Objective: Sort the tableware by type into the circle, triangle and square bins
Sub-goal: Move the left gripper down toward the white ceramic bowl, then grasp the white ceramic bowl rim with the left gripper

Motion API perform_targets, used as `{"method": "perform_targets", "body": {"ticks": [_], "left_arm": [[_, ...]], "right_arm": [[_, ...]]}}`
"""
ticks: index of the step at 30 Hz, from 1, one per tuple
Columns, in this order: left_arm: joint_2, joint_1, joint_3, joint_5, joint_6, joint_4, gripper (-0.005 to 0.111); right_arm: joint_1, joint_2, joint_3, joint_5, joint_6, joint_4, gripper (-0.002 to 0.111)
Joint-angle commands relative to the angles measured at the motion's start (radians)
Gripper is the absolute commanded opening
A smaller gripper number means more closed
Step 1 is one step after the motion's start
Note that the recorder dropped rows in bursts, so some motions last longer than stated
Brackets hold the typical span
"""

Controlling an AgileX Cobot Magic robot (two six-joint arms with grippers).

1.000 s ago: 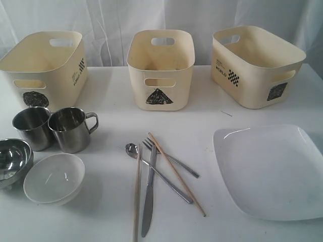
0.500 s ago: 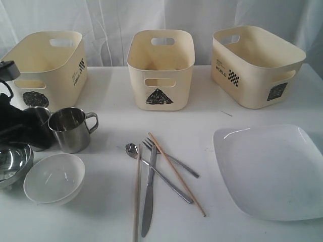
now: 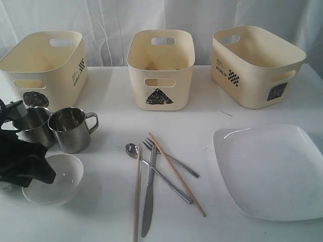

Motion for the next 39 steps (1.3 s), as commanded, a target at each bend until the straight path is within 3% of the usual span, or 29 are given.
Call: {"method": "perform_targets", "body": {"ticks": [1, 6, 11, 18, 23, 34, 37, 39], "left_arm": [[-0.001, -0.004, 0.006, 0.070, -0.006, -0.012, 0.064], [-0.005, -0.004, -0.003, 0.189, -0.006, 0.012, 0.064], [-0.016, -0.004, -0.029, 0.187, -0.181, 0.148, 0.064], [-0.129, -0.004, -0.046, 0.099, -0.361, 0.288, 0.064], [-0.131, -0.004, -0.009, 0.074, -0.366, 0.285, 0.064], [-0.131, -0.004, 0.163, -0.142, -0.409, 0.226, 0.064], [-0.131, -0.004, 0.172, -0.229, -0.405, 0.226, 0.060], [-0.125, -0.004, 0.173, -0.284, -0.405, 0.226, 0.050]], "right_arm": [[-0.004, -0.004, 0.002, -0.001, 0.000, -0.008, 0.000], [-0.004, -0.004, 0.002, -0.001, 0.000, -0.008, 0.000], [-0.004, -0.004, 0.002, -0.001, 0.000, -0.008, 0.000], [-0.004, -0.004, 0.002, -0.001, 0.024, -0.008, 0.000], [-0.004, -0.004, 0.002, -0.001, 0.023, -0.008, 0.000], [-0.004, -0.004, 0.002, -0.001, 0.023, -0.008, 0.000], [-0.004, -0.004, 0.002, -0.001, 0.023, -0.008, 0.000], [-0.004, -0.004, 0.002, -0.001, 0.023, -0.008, 0.000]]}}
